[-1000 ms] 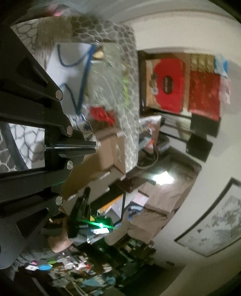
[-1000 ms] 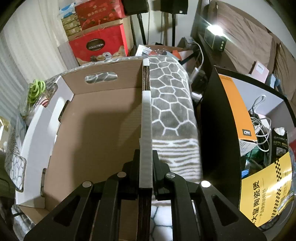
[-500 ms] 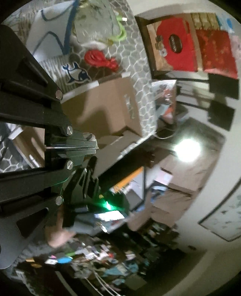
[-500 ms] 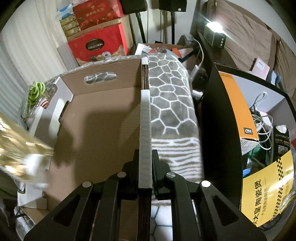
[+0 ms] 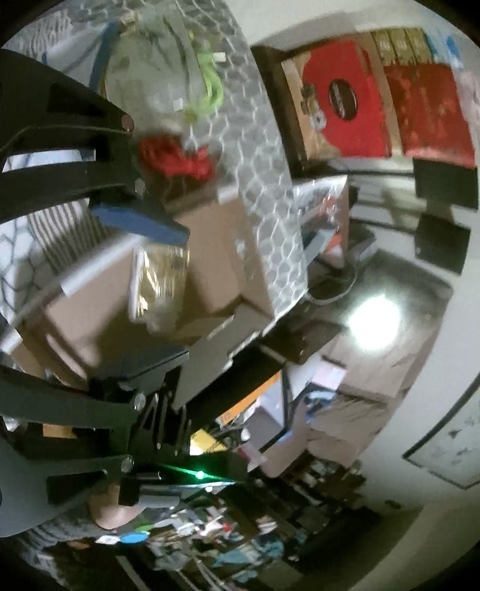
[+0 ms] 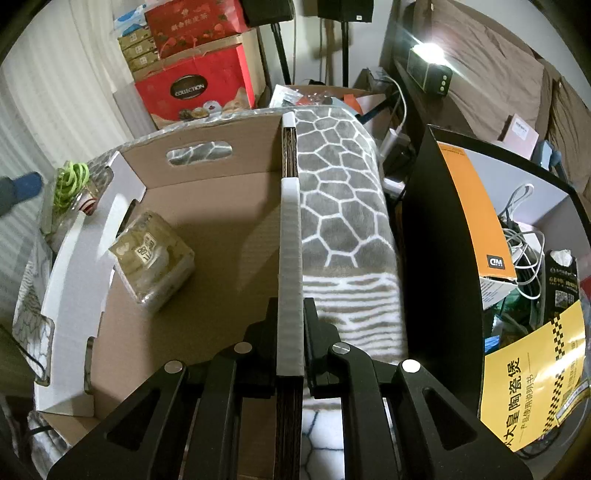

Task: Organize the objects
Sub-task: 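Carry the gold packet into the cardboard box and open the left tool, then move the left tool to the blue shark sticker and grasp it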

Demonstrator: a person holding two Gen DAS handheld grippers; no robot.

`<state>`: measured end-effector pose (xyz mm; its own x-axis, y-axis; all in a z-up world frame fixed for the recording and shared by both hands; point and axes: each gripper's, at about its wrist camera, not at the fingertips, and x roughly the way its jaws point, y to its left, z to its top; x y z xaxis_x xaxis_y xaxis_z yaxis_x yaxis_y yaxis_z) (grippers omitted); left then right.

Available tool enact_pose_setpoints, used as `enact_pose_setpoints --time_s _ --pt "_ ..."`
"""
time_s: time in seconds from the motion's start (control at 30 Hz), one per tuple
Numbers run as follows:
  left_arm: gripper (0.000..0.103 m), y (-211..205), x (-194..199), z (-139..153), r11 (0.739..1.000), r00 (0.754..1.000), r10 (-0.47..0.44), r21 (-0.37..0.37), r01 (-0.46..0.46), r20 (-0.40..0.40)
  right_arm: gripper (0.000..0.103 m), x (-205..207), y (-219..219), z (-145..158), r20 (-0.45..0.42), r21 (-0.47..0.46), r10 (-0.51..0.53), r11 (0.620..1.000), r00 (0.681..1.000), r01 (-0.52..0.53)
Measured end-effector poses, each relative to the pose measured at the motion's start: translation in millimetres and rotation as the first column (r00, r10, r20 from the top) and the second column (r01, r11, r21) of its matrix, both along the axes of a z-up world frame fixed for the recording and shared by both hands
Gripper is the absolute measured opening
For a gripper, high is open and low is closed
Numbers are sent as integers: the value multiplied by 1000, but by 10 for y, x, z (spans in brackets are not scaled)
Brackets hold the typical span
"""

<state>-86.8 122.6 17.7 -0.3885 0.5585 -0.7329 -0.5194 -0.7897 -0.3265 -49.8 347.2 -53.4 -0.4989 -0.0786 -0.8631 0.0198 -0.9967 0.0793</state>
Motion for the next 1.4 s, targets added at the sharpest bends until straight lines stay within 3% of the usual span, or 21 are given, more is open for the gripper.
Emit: enact_pose_setpoints --time_s 0.23,0.53,0.83,0.93,1.1,1.4 --pt "60 -323 -79 -268 996 999 39 -78 -37 34 10 2 3 -14 2 -1 -2 1000 1000 2" --pt "60 -189 -20 -555 977 992 -122 -176 121 4 10 7 41 -21 6 -5 -10 1000 1000 10" --pt "60 -246 -152 -678 969 991 -128 -211 131 31 9 28 130 -8 9 20 -50 999 999 49" --pt "60 -173 -162 -753 954 987 -159 -254 161 28 9 31 202 -3 12 25 -62 998 998 62" --pt "61 34 -178 -965 905 978 -207 -375 202 27 9 40 272 -1 17 28 -79 996 997 79" --pt "73 139 -324 -1163 887 978 -194 -412 209 79 9 40 257 -1 13 38 -73 997 997 73"
